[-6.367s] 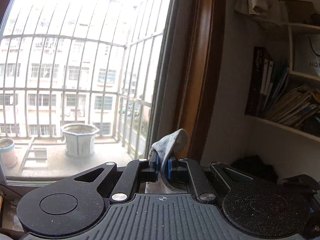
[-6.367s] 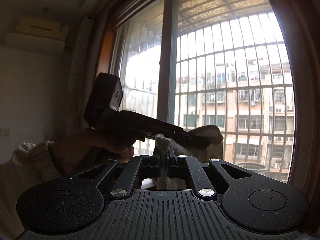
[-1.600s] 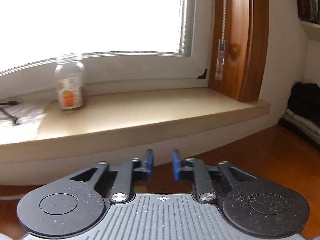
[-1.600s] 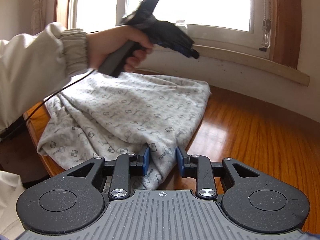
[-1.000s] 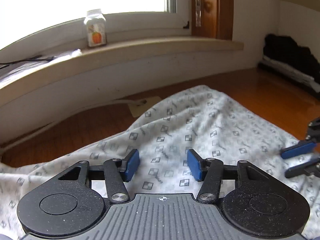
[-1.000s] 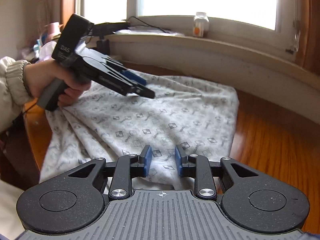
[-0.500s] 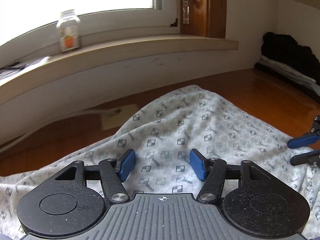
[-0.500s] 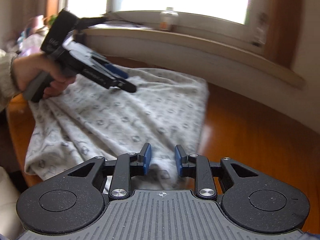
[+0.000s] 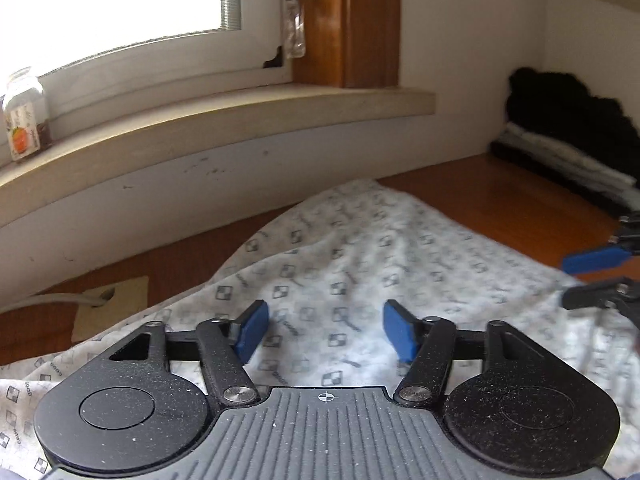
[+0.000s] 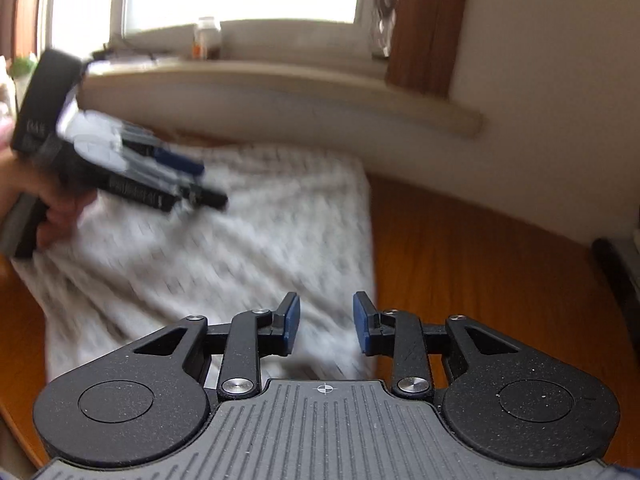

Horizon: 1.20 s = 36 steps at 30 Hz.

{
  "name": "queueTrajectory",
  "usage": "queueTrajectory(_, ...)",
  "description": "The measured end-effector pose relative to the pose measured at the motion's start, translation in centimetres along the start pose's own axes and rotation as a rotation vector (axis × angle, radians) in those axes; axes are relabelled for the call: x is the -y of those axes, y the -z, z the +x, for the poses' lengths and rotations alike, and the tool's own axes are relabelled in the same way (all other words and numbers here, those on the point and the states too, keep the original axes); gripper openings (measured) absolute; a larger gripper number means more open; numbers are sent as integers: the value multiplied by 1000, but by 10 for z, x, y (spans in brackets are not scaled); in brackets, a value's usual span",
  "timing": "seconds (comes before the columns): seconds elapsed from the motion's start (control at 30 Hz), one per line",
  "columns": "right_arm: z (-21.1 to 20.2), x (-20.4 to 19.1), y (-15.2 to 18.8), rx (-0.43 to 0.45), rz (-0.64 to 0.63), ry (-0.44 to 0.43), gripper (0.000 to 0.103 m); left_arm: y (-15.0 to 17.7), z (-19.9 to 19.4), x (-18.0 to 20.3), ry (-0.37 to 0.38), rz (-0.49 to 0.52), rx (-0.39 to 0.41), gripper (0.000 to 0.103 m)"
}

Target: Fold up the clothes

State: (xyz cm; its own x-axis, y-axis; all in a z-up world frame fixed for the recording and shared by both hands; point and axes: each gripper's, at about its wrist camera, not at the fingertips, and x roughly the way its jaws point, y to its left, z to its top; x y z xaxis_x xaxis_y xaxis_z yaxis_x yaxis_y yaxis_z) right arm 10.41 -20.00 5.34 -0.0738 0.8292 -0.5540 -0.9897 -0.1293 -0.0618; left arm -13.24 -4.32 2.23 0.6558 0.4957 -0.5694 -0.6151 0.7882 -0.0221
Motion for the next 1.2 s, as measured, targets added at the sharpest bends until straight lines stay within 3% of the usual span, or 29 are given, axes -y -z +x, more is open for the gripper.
queueTrajectory(0.2,47,-49,-38,6,-43,-165,31,-26,-37,-54,-12,-12,38,70)
queueTrajectory(0.3,70,-72,-48,-18,-80,-211,35,-35,-36,-86,12,-14,5,61)
queueTrajectory(0.37,81,-84,-50,-41,-107,-231,36,-39,-27,-103,67,-22,-29,36)
queueTrajectory(0.47,83,-89,-41,-44,-138,-226,37,-43,-8,-122,147,-14,-72,19)
queueTrajectory(0.57,82,-83,-36,-28,-92,-243,38,-44,14,-131,233,-12,-112,19)
queueTrajectory(0.8,81,-87,-33,-15,-95,-235,38,-43,48,-126,317,-27,-152,19)
queueTrajectory(0.83,81,-87,-33,-14,-93,-235,38,-43,50,-126,326,-32,-151,26)
queueTrajectory(1.03,80,-87,-33,-11,-93,-235,38,-44,49,-127,350,-48,-135,30)
queueTrajectory(1.2,80,-86,-33,-10,-91,-237,38,-42,53,-120,306,-10,-158,30)
